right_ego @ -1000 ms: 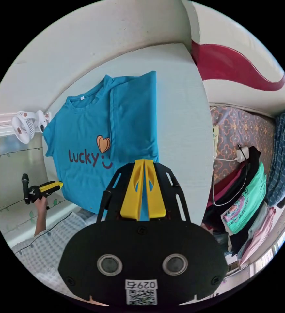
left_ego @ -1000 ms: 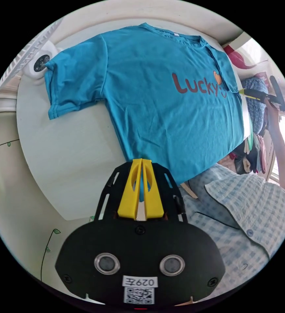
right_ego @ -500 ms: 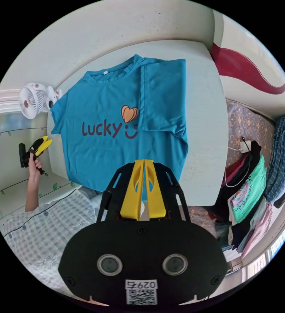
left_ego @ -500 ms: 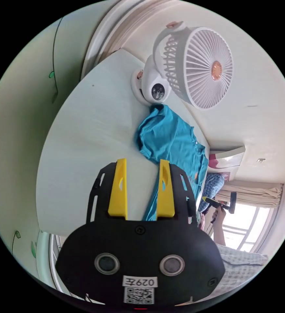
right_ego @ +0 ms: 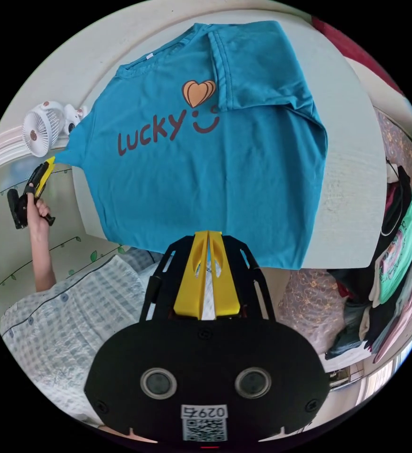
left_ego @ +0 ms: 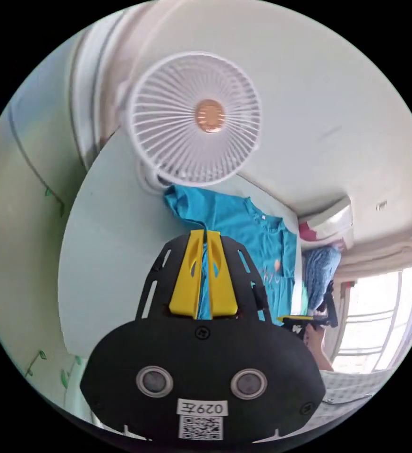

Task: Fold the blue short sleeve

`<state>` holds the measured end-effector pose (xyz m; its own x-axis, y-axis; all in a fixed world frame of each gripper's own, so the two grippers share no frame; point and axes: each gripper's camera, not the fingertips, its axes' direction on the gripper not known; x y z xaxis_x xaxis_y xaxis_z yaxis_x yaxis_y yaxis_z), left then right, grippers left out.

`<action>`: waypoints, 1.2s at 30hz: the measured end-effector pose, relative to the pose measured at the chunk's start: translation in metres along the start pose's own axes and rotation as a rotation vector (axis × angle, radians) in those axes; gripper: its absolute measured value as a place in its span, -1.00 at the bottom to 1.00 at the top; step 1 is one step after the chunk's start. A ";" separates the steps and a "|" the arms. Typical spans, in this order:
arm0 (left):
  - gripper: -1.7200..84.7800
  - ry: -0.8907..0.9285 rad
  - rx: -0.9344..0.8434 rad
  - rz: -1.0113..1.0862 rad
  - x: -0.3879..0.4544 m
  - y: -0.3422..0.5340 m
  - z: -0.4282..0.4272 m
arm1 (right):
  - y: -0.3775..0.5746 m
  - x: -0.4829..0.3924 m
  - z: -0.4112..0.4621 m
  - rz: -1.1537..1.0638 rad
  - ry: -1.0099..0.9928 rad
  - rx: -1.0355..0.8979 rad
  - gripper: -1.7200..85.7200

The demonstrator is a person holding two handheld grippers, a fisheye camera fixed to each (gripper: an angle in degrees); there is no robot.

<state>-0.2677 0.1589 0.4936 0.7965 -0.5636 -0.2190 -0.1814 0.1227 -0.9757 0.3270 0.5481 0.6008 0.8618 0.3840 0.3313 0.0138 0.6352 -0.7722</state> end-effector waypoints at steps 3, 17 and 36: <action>-0.91 0.049 -0.228 0.366 0.091 -0.001 0.049 | -0.010 -0.008 0.019 -0.003 -0.002 -0.020 -0.97; -0.60 -0.211 -0.336 0.258 0.103 0.037 0.077 | -0.099 -0.159 0.047 -0.416 -0.145 0.046 -0.97; -0.96 -0.080 -0.312 0.295 0.158 0.021 0.083 | -0.116 -0.234 0.087 -0.357 0.144 0.088 -0.97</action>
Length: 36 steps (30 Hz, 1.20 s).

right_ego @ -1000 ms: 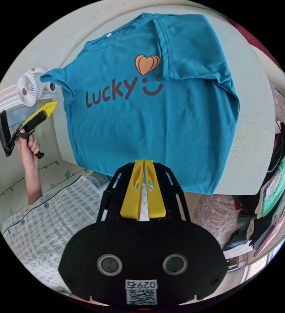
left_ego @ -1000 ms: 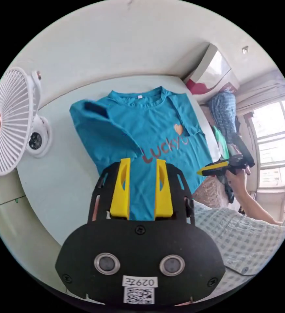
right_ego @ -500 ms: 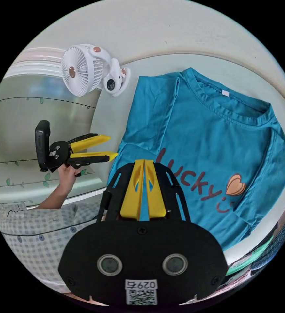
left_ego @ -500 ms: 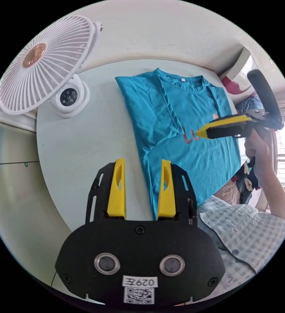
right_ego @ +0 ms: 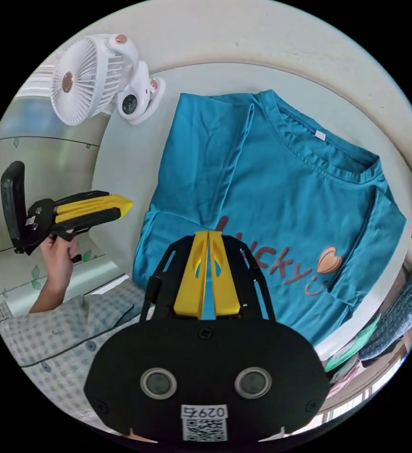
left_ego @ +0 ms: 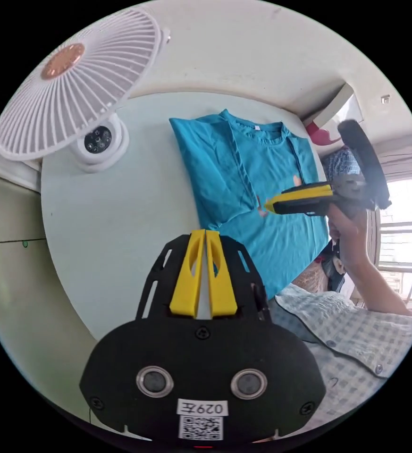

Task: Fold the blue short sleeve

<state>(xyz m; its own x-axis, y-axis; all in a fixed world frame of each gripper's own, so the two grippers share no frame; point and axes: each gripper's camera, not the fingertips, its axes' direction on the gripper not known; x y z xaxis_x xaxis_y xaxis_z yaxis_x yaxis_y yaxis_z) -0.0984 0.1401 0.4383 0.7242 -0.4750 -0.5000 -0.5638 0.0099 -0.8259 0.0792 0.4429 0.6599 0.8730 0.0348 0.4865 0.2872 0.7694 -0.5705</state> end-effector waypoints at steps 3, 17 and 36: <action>-0.98 -0.012 0.035 0.080 0.019 -0.020 -0.012 | 0.033 0.047 -0.032 0.134 -0.008 0.074 -0.97; -0.98 -0.350 -0.173 0.322 0.102 -0.070 0.074 | 0.021 0.175 -0.077 0.324 0.253 -0.013 -0.97; -0.98 -0.024 -0.071 -0.063 0.024 0.045 0.035 | 0.196 0.216 -0.193 0.189 -0.101 0.043 -0.97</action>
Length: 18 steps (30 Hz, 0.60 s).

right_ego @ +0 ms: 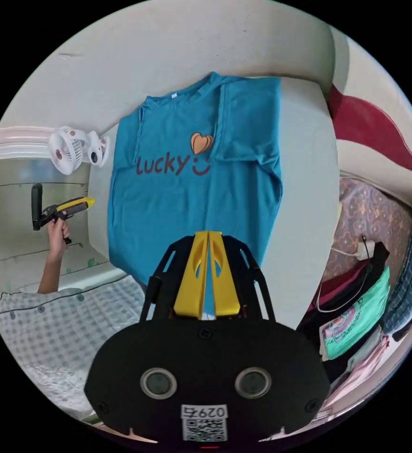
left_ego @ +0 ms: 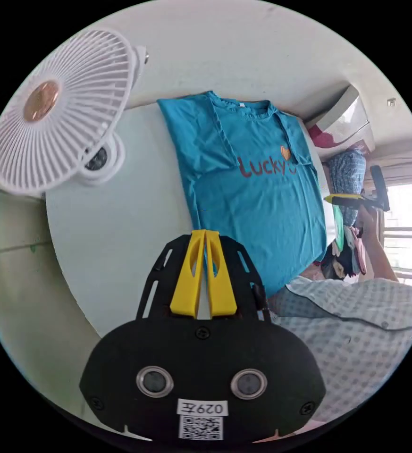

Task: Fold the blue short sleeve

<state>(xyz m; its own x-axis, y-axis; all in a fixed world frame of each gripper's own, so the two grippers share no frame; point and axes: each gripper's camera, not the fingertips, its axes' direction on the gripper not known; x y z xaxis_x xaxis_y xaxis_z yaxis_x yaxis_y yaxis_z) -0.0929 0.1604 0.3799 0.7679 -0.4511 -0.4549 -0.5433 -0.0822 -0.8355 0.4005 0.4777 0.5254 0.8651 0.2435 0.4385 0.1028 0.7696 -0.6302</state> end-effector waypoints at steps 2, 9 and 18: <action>-0.98 -0.015 -0.029 -0.056 0.011 0.042 0.013 | 0.038 0.007 0.006 0.012 0.041 -0.073 -0.97; -0.98 -0.089 -0.135 -0.073 0.032 0.064 0.076 | 0.060 0.018 -0.017 -0.071 0.253 -0.177 -0.97; -0.98 -0.174 -0.073 -0.014 -0.008 0.038 0.068 | 0.088 0.077 -0.113 0.053 0.045 0.032 -0.97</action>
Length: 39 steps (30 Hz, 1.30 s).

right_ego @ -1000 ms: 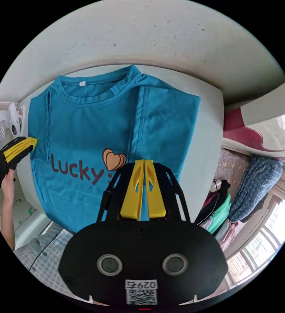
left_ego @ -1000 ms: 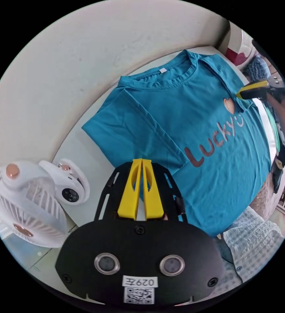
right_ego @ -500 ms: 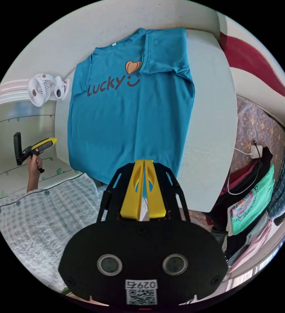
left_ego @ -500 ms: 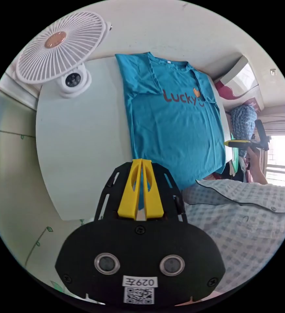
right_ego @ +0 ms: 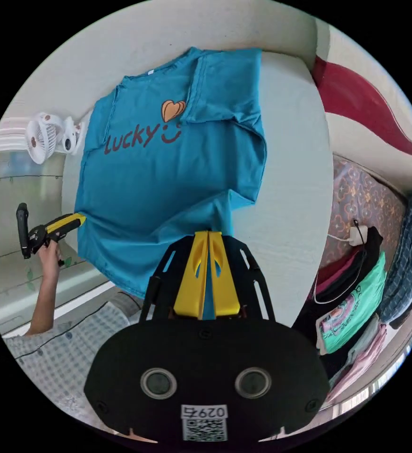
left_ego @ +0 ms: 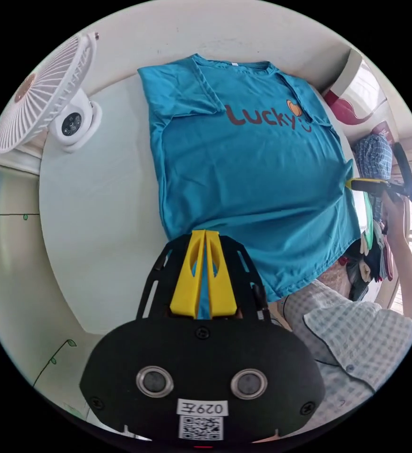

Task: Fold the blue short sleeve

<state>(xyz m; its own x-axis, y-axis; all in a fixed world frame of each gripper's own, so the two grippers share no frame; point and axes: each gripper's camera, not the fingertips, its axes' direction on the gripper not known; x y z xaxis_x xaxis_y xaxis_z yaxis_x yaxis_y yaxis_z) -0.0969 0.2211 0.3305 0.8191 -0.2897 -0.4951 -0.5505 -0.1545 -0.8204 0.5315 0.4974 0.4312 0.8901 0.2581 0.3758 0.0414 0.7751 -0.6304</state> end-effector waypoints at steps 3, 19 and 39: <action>-0.98 -0.028 0.114 -0.014 -0.022 0.028 -0.033 | 0.055 0.026 -0.050 0.010 -0.131 0.116 -0.96; -0.66 0.383 0.072 -0.276 -0.153 0.155 0.002 | 0.251 0.144 -0.127 0.351 -0.311 0.166 -0.77; -0.98 0.463 -0.091 -0.130 -0.162 0.137 0.024 | 0.297 0.161 -0.204 0.304 -0.194 0.125 -0.96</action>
<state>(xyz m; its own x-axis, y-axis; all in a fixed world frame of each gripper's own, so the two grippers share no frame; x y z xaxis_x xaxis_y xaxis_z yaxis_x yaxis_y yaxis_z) -0.3014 0.2695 0.2919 0.7354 -0.6493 -0.1940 -0.4771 -0.2928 -0.8286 0.7800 0.6518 0.1656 0.7505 0.5817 0.3136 -0.2773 0.7079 -0.6496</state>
